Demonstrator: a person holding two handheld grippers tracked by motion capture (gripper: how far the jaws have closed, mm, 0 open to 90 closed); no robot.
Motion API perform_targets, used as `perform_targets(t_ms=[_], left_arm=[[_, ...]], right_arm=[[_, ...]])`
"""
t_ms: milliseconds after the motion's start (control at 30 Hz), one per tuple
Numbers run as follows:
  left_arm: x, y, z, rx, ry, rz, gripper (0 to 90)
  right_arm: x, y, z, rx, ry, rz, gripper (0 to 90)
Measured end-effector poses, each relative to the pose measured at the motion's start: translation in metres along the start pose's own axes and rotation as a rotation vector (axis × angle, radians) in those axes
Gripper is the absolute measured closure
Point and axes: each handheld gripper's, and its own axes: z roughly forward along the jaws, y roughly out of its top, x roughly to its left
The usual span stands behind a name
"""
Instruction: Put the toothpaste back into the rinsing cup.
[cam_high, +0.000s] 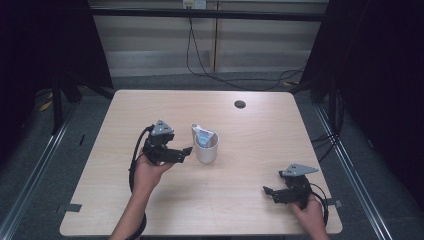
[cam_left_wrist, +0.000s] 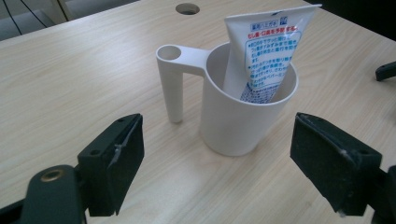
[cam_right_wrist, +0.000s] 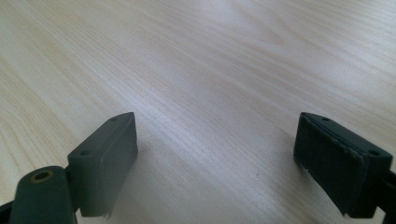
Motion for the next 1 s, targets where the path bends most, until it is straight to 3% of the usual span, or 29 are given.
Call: perform_targets(t_ms=[433,600,1000], left_arm=[[0.008,-0.012,-0.007,0.006,0.017,-0.009,17.9],[0.012,-0.023,-0.009,0.003,0.026,-0.035,17.9],[0.021,-0.034,-0.013,0.020,0.036,-0.015,18.7]], right_arm=[[0.000,0.000,0.000,0.000,0.000,0.001,13.1],[0.000,0.000,0.000,0.000,0.000,0.001,13.1],[0.000,0.000,0.000,0.000,0.000,0.001,13.1]])
